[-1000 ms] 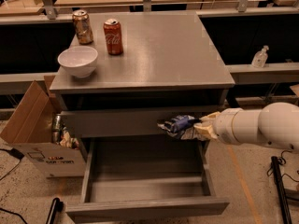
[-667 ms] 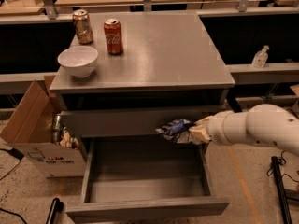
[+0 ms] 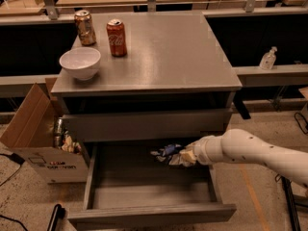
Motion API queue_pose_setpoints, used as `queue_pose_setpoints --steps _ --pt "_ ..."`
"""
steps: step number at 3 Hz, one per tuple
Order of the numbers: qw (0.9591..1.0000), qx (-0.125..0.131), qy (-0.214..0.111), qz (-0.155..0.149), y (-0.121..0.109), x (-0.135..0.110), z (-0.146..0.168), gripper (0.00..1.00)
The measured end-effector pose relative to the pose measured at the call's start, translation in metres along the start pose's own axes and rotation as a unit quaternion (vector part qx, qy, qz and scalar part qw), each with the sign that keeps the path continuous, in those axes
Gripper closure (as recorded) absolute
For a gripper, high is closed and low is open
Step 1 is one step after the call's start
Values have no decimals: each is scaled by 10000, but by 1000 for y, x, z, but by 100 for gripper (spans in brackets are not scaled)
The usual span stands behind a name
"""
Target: Place blue chip bag into middle drawer
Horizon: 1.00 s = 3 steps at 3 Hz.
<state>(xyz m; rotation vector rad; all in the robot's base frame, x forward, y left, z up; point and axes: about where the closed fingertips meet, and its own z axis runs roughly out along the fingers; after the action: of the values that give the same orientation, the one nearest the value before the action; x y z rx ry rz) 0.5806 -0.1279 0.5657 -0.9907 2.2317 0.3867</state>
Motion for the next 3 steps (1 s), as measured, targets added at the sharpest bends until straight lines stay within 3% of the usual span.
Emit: queue_pose_setpoints --steps 1,3 --pt "9998 -128 -116 38 7 19 38 84" --pt "9998 -185 -112 50 12 23 45 37"
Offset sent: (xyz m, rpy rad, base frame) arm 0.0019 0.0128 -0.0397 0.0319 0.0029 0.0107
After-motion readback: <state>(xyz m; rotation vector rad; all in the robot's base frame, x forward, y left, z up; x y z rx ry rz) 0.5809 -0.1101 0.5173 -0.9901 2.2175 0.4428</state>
